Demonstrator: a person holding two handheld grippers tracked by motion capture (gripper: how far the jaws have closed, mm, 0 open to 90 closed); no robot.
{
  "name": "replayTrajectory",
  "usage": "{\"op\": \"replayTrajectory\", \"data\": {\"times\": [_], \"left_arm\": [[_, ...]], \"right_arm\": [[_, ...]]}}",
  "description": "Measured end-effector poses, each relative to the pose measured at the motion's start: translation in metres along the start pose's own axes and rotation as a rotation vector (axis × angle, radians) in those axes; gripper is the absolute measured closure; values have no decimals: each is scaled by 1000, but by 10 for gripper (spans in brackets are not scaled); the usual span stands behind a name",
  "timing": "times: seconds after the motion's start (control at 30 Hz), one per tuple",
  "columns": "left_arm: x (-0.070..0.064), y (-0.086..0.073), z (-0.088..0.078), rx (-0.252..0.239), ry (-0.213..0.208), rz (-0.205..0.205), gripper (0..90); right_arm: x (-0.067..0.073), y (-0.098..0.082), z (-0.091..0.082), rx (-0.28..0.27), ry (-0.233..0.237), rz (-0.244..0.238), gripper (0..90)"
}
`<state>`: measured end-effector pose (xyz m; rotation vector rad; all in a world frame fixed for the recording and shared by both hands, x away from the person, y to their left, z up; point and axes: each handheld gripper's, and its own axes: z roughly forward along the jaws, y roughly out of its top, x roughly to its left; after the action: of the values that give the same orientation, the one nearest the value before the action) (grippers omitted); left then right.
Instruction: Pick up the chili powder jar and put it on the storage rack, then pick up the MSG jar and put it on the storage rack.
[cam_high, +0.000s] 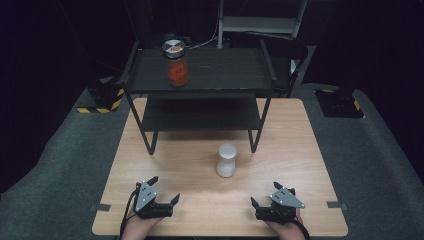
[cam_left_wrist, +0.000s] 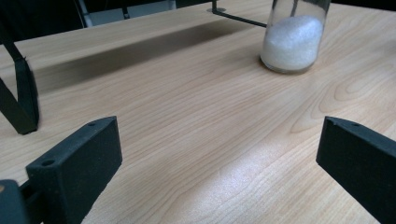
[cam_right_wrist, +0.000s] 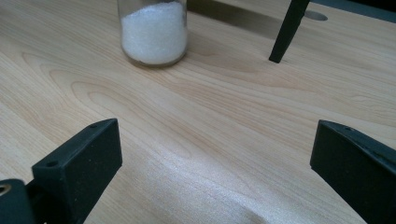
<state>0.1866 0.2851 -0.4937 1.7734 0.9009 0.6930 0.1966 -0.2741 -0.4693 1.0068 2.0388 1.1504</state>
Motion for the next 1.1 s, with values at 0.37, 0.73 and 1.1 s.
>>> {"op": "replayTrajectory", "data": {"times": [0.37,0.73,1.1], "left_arm": [[2,9,4,50,-14,32,6],[3,8,4,47,-14,26,7],[3,6,2,37,-17,25,4]], "right_arm": [[4,1,0,5,-5,-33,15],[3,3,1,15,-3,-13,8],[2,3,1,17,7,-19,20]]}}
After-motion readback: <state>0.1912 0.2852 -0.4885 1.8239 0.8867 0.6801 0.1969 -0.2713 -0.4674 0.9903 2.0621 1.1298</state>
